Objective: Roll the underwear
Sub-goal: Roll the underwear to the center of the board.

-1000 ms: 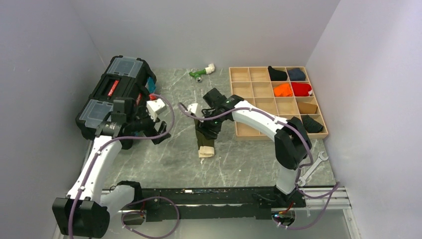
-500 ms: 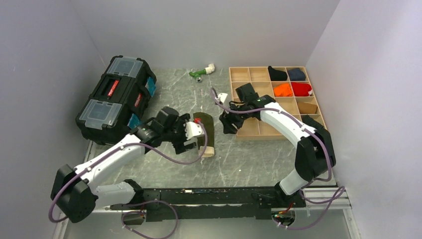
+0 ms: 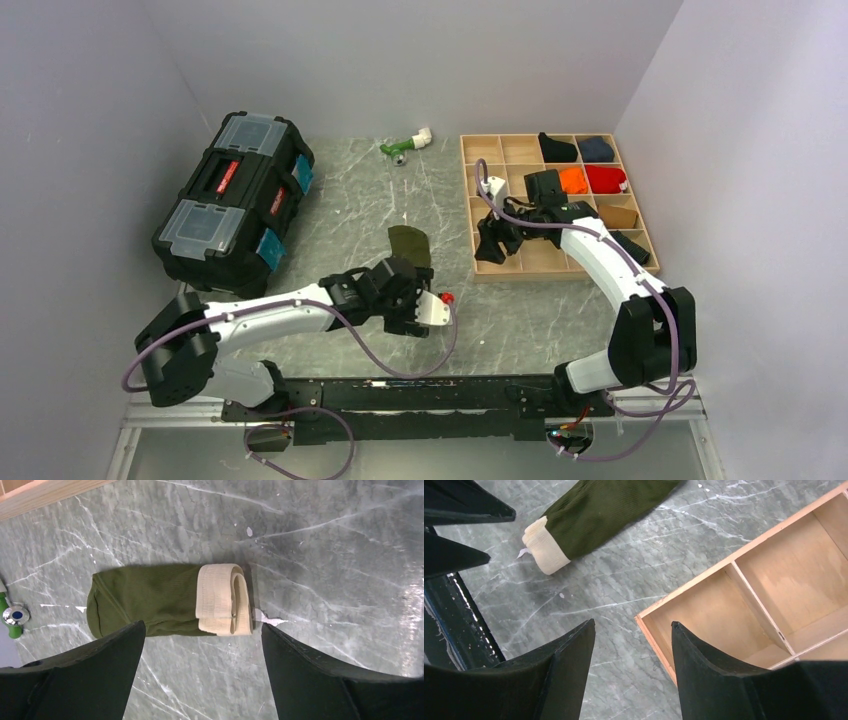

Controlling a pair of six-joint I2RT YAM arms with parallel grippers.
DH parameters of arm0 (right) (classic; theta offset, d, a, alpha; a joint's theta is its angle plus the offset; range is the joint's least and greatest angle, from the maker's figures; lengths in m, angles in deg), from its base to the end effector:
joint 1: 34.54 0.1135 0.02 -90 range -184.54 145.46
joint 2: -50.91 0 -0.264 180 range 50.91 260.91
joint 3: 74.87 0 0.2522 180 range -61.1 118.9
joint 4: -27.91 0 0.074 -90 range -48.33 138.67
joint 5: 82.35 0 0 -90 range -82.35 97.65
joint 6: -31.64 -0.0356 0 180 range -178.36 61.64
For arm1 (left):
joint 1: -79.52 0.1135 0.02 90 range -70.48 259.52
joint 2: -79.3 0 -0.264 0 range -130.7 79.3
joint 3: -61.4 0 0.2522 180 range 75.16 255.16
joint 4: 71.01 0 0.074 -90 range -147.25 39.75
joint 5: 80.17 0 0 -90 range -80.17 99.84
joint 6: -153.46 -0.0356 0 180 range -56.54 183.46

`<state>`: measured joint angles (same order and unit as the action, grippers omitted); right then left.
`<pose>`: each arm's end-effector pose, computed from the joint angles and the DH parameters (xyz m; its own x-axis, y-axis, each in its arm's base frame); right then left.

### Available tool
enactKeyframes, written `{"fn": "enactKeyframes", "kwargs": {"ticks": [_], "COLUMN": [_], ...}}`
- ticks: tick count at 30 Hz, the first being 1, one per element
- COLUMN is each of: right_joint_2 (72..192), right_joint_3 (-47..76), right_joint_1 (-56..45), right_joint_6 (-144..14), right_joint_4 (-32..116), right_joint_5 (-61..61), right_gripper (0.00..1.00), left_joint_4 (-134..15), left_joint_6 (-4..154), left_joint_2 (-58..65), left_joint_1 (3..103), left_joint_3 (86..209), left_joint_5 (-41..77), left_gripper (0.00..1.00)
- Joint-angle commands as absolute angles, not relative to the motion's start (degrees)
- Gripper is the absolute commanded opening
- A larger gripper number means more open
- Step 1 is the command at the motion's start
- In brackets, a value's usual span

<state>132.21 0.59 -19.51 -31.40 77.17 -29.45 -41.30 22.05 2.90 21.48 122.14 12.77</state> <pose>0.2741 0.0958 0.2648 -0.4611 -0.4982 -0.7343 -0.8406 0.5104 0.1816 0.1455 -0.2366 0.2241 0.2905 0.7823 -0.5510 0.8989 -0.0258 0.4373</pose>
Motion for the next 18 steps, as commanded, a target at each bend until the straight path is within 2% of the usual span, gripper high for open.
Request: {"fn": "enactKeyframes", "kwargs": {"ticks": [1,8,18], "right_joint_2": [132.2,134.5,135.8], "right_joint_3": [0.8,1.7,2.3], "right_joint_1": [-20.3,-20.5,-20.5], "right_joint_6": [-30.8,-29.7,-29.3], "right_joint_4": [75.9,77.5,78.2], "right_joint_5": [-33.1,-34.5,-35.2], "right_gripper": [0.6,0.61,0.61], "left_joint_4": [-48.3,-51.4,-52.2], "left_joint_6": [19.5,18.2,20.5], "left_joint_2": [0.0,-5.1,-5.6], "left_joint_1": [19.7,18.2,16.8], "left_joint_3": [120.6,119.1,116.7], "left_joint_5": [8.3,5.8,4.0], "left_gripper": [0.91,0.88,0.82]}}
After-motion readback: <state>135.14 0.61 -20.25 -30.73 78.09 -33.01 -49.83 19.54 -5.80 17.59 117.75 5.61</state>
